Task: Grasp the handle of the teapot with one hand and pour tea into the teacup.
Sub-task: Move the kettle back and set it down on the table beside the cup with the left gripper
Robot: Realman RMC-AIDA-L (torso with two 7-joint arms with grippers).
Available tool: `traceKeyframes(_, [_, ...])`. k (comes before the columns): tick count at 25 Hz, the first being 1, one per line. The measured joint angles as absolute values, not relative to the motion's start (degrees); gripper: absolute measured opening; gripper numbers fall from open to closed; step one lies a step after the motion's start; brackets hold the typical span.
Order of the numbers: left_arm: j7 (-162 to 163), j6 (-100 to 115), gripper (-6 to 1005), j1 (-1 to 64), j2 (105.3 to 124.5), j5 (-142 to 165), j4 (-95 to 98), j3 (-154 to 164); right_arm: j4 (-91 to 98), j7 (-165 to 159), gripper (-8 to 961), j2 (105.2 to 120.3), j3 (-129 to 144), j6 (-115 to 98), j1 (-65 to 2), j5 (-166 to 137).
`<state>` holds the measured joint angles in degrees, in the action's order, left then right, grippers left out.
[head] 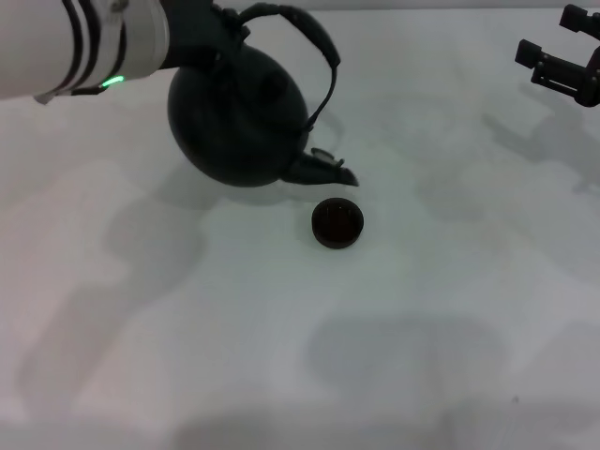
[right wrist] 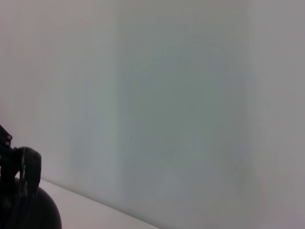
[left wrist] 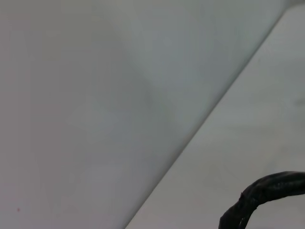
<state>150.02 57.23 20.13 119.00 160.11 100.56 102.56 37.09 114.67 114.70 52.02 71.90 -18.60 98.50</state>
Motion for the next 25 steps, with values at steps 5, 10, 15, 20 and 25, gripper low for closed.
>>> traceKeyframes(5, [146.27,56.99,117,18.74,118.87,152.03,101.50,97.67,37.09,114.62,867,114.69,52.03,71.69,-18.51,98.46])
traceKeyframes(10, [137.08,55.73,117,14.87,118.88,140.80,102.00,91.83,37.09,114.61,868,114.68,52.03,71.62,-18.43,98.43])
traceKeyframes(15, [127.85,52.54,118,9.42,118.90,131.64,101.86,89.07,37.09,114.41,868,114.60,52.19,71.25,-18.45,98.42])
traceKeyframes(20, [117.03,52.14,118,4.29,118.97,117.52,98.91,83.59,37.09,113.68,868,114.51,52.44,71.20,-18.58,97.69])
traceKeyframes(25, [106.81,52.54,117,1.70,118.84,103.83,91.69,78.53,37.09,113.22,868,114.51,52.53,71.39,-17.93,97.40])
